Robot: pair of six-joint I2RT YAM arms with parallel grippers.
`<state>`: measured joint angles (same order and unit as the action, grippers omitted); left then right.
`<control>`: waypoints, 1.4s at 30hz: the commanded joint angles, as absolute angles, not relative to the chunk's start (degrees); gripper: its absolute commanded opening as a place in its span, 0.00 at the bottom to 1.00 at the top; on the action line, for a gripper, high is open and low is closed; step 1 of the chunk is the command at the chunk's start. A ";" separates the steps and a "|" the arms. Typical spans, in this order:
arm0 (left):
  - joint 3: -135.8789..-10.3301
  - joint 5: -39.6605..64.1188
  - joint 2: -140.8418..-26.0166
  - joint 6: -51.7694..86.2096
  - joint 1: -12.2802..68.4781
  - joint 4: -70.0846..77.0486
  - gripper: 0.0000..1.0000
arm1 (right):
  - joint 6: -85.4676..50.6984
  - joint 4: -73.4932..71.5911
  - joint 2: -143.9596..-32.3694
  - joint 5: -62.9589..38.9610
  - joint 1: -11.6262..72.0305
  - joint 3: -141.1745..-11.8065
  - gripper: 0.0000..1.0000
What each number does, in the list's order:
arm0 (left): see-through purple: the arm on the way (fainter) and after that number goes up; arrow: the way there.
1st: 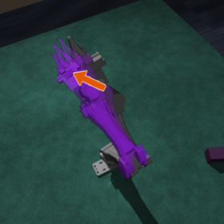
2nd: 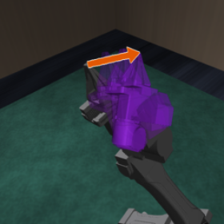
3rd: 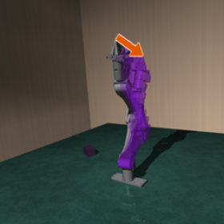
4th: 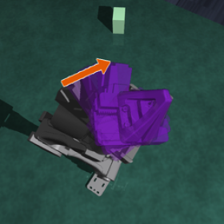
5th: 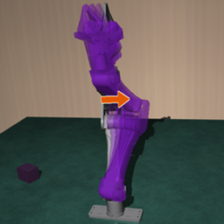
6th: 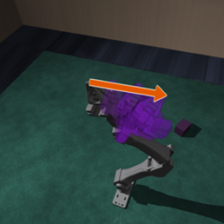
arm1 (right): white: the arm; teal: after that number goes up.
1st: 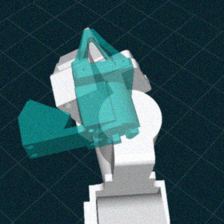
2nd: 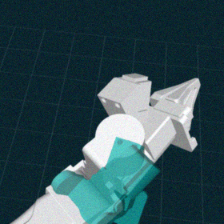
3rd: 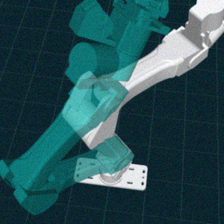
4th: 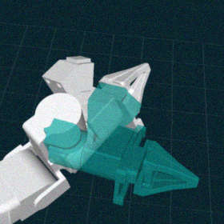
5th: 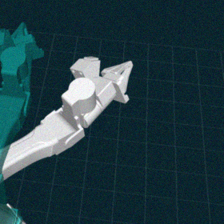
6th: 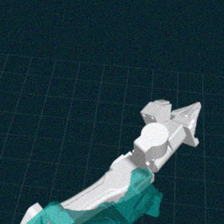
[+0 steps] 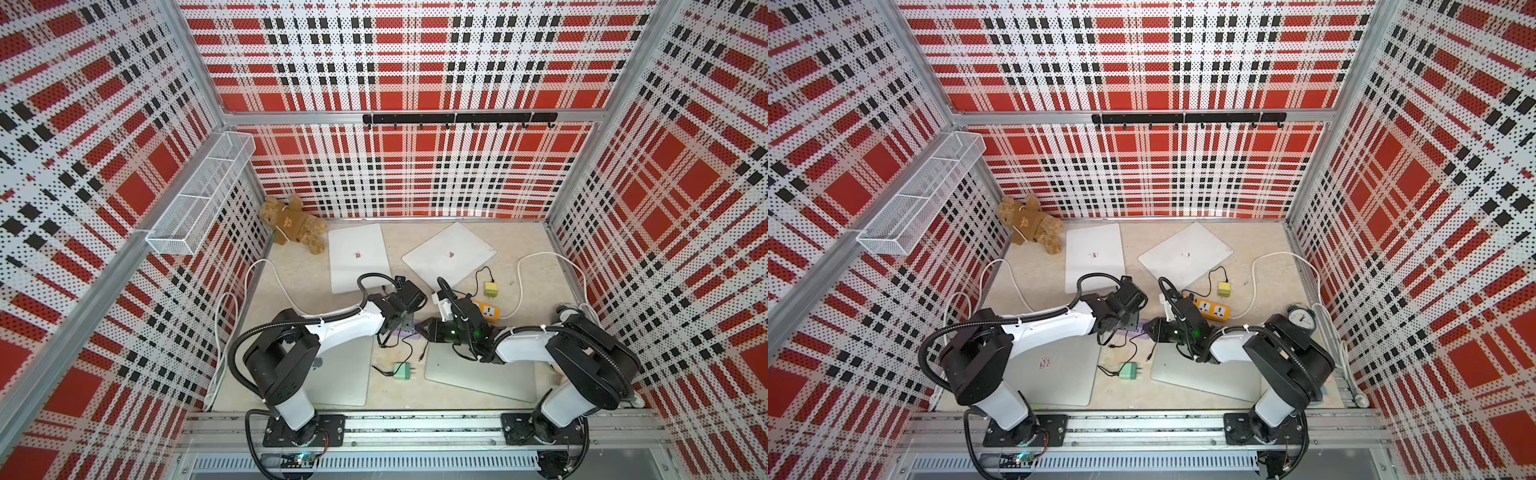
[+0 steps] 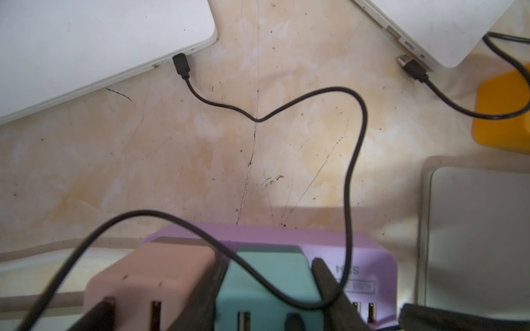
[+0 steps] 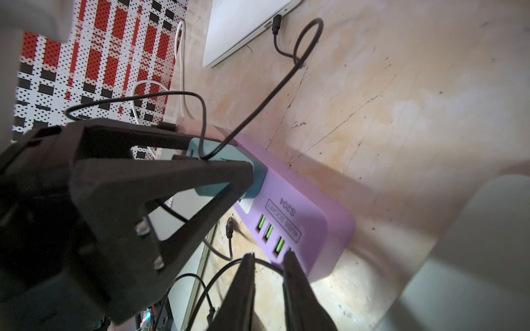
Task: Unplug the laptop charger
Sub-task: Remove the plug from the socket.
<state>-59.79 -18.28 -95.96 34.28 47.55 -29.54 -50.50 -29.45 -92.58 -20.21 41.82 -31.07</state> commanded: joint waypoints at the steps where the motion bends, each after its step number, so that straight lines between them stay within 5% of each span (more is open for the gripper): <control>1: -60.02 -18.54 -95.17 34.63 48.23 -28.35 0.38 | -51.77 -32.55 -94.74 -21.99 41.84 -33.12 0.21; 23: -65.49 -25.13 -97.66 35.17 50.71 -35.52 0.38 | -55.48 -26.75 -102.11 -18.83 41.82 -34.89 0.19; 42: -60.77 -16.64 -93.15 37.18 48.38 -26.80 0.38 | -53.55 -20.78 -106.45 -14.48 41.91 -35.85 0.17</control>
<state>-59.83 -17.17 -95.57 36.45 47.62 -30.06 -53.91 -31.40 -102.19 -19.05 41.82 -37.95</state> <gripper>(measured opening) 0.448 0.165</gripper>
